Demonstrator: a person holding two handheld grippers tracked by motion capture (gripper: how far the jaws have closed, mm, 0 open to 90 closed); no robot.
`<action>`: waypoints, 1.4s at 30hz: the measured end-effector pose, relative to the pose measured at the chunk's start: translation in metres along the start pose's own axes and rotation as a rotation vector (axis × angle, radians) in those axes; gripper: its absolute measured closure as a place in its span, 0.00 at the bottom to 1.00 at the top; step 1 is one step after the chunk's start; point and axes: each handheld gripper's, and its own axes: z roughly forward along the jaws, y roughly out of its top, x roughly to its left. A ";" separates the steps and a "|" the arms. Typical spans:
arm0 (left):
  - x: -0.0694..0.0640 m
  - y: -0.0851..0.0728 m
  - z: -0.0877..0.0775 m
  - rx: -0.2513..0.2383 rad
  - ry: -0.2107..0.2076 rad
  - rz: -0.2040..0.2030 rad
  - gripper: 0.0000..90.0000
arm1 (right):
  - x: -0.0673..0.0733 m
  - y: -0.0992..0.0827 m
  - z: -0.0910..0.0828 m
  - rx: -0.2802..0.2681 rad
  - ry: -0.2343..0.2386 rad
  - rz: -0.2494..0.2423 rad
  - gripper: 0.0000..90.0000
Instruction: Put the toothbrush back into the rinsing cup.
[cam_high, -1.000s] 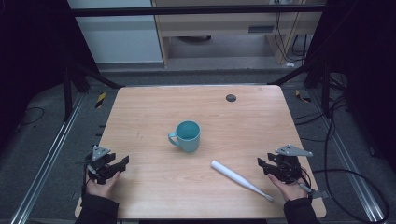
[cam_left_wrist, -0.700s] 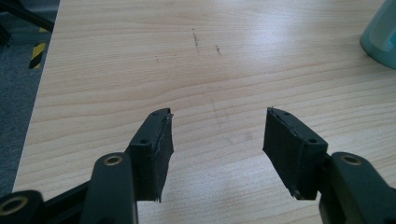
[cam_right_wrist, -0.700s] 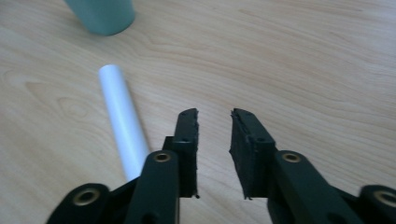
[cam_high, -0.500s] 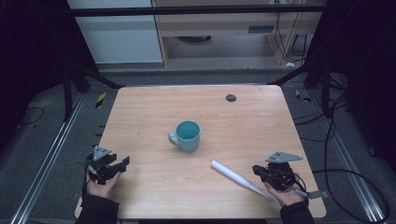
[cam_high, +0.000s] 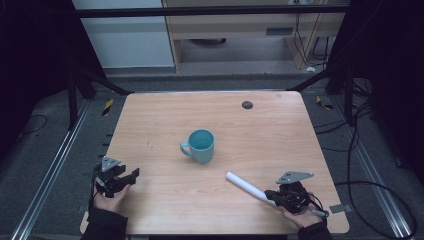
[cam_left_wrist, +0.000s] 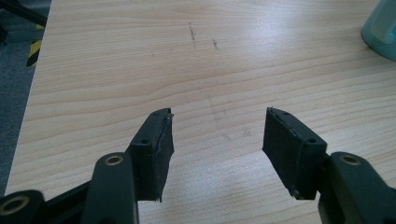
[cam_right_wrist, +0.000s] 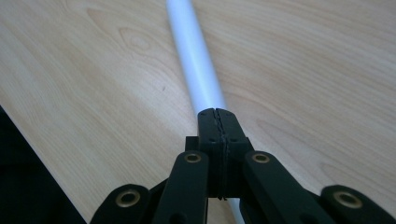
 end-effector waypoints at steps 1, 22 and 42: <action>0.000 0.000 0.000 0.001 0.001 0.001 0.46 | 0.001 -0.001 0.001 0.011 0.005 -0.001 1.00; 0.000 0.000 0.000 0.005 0.001 -0.002 0.46 | 0.002 -0.006 0.012 0.107 -0.014 -0.005 1.00; 0.000 0.000 0.002 0.011 0.000 0.001 0.46 | -0.010 -0.009 0.015 0.136 -0.082 0.025 1.00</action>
